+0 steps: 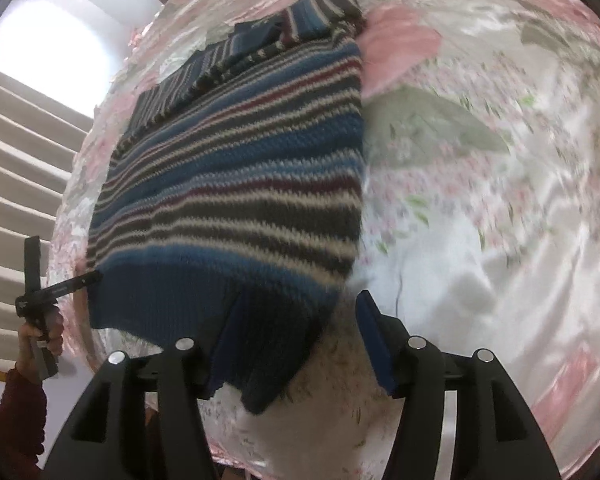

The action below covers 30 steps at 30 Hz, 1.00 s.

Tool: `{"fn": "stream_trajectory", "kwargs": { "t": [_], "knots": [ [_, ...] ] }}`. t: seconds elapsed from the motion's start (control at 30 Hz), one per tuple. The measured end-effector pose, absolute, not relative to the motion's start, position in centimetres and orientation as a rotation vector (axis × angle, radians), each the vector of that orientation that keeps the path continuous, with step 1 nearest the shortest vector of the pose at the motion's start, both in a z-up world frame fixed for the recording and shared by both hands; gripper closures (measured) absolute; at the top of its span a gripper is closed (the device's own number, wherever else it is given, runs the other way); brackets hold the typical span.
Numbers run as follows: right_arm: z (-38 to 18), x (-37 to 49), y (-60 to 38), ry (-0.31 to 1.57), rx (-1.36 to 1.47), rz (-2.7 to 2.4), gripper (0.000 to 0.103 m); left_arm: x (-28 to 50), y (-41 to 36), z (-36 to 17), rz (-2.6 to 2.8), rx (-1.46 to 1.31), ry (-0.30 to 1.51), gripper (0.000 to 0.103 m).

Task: Fold small clothes
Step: 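Grasp the ribbed hem with both grippers, then lift the navy hem with both grippers and fold it toward the collar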

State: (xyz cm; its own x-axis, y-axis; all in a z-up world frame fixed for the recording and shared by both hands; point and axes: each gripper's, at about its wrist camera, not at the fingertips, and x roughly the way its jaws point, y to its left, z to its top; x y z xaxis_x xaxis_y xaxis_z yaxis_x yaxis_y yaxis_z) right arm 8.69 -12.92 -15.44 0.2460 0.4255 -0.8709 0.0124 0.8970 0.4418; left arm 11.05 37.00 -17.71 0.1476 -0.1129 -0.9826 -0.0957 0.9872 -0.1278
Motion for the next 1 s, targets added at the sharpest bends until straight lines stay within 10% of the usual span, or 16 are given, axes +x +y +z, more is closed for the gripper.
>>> {"fn": "stream_trajectory", "kwargs": {
  "t": [0.23, 0.53, 0.9, 1.0],
  "knots": [
    [-17.0, 6.6, -11.6, 1.340, 0.399, 0.318, 0.044, 9.6, 35.5, -17.9, -0.068, -0.198, 1.443, 0.022],
    [-18.0, 6.5, -8.9, 1.357, 0.446, 0.398, 0.043, 8.5, 36.8, -17.0, -0.100, -0.280, 1.423, 0.053],
    [-18.3, 6.8, -7.3, 1.347, 0.415, 0.454, 0.079, 8.4, 36.9, -18.1, -0.152, -0.333, 1.452, 0.058],
    [-17.7, 6.5, -8.3, 1.318, 0.476, 0.470, 0.092, 8.5, 36.9, -18.0, -0.153, -0.346, 1.442, 0.081]
  ]
}}
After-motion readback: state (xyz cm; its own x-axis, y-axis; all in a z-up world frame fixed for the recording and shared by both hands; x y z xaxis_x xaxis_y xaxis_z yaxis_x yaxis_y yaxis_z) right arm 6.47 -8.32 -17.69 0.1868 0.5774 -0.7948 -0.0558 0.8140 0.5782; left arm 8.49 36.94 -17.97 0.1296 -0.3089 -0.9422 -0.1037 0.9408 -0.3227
